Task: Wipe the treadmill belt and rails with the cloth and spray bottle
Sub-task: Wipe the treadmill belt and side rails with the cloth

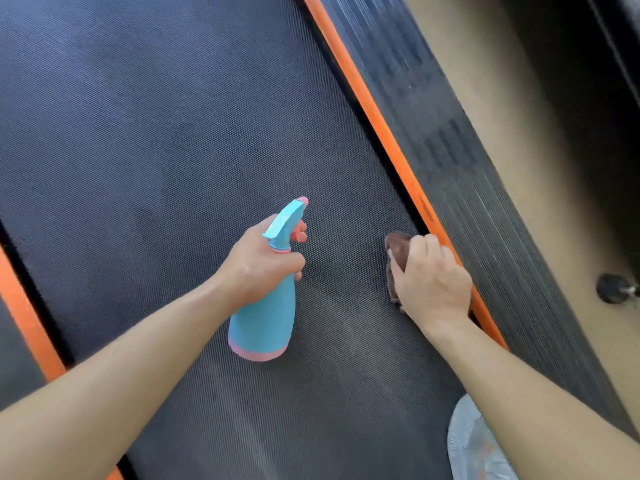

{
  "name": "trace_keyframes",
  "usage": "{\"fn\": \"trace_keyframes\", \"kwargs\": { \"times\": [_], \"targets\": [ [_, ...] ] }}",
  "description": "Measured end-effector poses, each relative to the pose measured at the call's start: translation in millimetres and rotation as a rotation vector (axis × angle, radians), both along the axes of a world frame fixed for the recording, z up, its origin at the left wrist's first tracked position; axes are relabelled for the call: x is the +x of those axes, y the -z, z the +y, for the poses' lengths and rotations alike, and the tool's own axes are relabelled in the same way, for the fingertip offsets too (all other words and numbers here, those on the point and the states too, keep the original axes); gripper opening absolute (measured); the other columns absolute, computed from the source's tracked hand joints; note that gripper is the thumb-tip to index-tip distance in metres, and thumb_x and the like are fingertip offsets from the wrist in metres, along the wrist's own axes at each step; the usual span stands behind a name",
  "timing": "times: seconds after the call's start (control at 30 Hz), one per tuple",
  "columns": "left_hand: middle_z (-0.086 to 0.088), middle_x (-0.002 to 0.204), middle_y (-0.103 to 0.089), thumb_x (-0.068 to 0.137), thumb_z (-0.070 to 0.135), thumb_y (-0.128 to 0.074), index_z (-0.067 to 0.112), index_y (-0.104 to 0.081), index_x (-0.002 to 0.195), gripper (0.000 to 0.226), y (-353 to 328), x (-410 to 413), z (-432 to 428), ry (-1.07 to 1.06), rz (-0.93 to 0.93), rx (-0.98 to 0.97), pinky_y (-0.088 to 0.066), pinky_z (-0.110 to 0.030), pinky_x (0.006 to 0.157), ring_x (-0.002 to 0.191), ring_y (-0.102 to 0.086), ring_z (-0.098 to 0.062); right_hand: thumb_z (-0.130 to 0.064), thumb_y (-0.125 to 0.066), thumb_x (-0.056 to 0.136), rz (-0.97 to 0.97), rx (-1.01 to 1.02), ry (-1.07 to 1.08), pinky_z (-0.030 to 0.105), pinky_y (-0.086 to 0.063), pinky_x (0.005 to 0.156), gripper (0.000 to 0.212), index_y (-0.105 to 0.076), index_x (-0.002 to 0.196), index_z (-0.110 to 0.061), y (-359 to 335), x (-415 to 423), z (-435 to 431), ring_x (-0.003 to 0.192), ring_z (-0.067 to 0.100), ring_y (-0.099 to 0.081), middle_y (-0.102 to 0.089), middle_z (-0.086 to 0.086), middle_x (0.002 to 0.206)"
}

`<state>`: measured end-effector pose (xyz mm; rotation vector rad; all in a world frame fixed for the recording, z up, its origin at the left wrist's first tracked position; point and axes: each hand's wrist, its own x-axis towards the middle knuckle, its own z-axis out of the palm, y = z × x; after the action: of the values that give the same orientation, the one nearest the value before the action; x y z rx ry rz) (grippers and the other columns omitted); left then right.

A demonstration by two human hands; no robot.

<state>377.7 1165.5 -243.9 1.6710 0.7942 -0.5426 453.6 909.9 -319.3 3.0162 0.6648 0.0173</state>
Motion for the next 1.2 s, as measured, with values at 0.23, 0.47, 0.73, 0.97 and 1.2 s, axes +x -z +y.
{"fn": "trace_keyframes", "kwargs": {
  "times": [0.23, 0.47, 0.73, 0.97, 1.2],
  "targets": [
    [0.018, 0.113, -0.071, 0.072, 0.015, -0.067, 0.047, -0.063, 0.126, 0.063, 2, -4, -2, 0.017, -0.016, -0.004, -0.048, -0.026, 0.077, 0.079, -0.071, -0.006, -0.049, -0.053, 0.099, -0.026, 0.002, 0.075, 0.035, -0.031, 0.053, 0.043, -0.058, 0.097, -0.007, 3, 36, 43, 0.076, 0.036, -0.063, -0.06, 0.011, 0.095],
    [0.008, 0.109, -0.074, 0.071, 0.019, -0.063, 0.04, -0.063, 0.126, 0.059, 0, -2, -3, 0.061, -0.014, -0.002, -0.054, -0.036, 0.085, 0.08, -0.077, -0.016, -0.042, -0.067, 0.093, -0.003, -0.012, -0.04, 0.028, -0.027, 0.045, 0.036, -0.054, 0.087, -0.009, -1, -8, 25, 0.064, 0.029, -0.058, -0.054, 0.008, 0.083],
    [0.012, 0.115, -0.072, 0.068, 0.019, -0.061, 0.056, -0.061, 0.126, 0.07, -7, -15, 14, -0.06, -0.045, -0.025, -0.06, -0.041, 0.087, 0.079, -0.079, -0.025, -0.047, -0.066, 0.091, -0.086, 0.125, -0.315, 0.032, -0.038, 0.047, 0.039, -0.056, 0.09, -0.009, 19, 30, 92, 0.071, 0.03, -0.058, -0.056, 0.009, 0.085],
    [0.008, 0.119, -0.07, 0.08, 0.006, -0.064, 0.058, -0.056, 0.134, 0.076, -7, -38, 29, -0.089, -0.046, -0.004, -0.057, -0.031, 0.079, 0.074, -0.077, -0.017, -0.057, -0.058, 0.092, 0.011, 0.204, -0.351, 0.034, -0.042, 0.052, 0.046, -0.058, 0.094, -0.011, 12, 29, 134, 0.079, 0.028, -0.06, -0.058, 0.007, 0.091],
    [0.004, 0.121, -0.071, 0.072, 0.011, -0.063, 0.046, -0.069, 0.111, 0.053, -16, -43, 43, -0.256, -0.059, -0.078, -0.06, -0.027, 0.069, 0.075, -0.074, -0.02, -0.062, -0.043, 0.097, 0.148, 0.109, -0.722, 0.037, -0.046, 0.052, 0.049, -0.056, 0.091, -0.015, 14, -24, 58, 0.075, 0.023, -0.054, -0.054, 0.004, 0.088]
  ]
}}
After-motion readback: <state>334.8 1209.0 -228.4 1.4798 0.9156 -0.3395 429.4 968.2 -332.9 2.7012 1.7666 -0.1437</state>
